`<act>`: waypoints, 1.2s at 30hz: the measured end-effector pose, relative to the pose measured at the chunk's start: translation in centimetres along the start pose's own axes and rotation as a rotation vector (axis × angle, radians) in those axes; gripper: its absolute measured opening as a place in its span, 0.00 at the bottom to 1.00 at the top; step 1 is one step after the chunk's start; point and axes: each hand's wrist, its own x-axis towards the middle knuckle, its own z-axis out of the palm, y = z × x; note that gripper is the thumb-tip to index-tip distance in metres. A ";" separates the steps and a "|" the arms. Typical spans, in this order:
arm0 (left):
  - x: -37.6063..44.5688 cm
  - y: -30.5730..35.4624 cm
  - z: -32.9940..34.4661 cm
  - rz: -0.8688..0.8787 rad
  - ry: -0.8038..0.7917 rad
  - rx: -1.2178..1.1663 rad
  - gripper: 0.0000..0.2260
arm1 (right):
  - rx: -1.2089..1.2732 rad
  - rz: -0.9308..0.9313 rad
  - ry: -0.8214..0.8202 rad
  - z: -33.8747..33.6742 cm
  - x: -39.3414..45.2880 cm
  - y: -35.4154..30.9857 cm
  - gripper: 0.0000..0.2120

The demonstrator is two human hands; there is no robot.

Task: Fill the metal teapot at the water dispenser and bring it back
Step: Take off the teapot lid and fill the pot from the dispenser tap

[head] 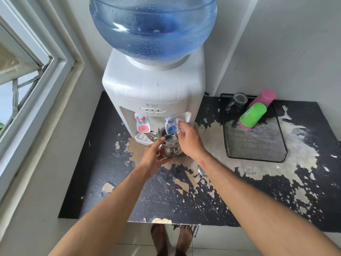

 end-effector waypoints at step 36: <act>0.1 0.4 0.9 0.038 0.198 -0.057 0.32 | 0.202 -0.008 0.059 -4.6 1.2 0.3 0.08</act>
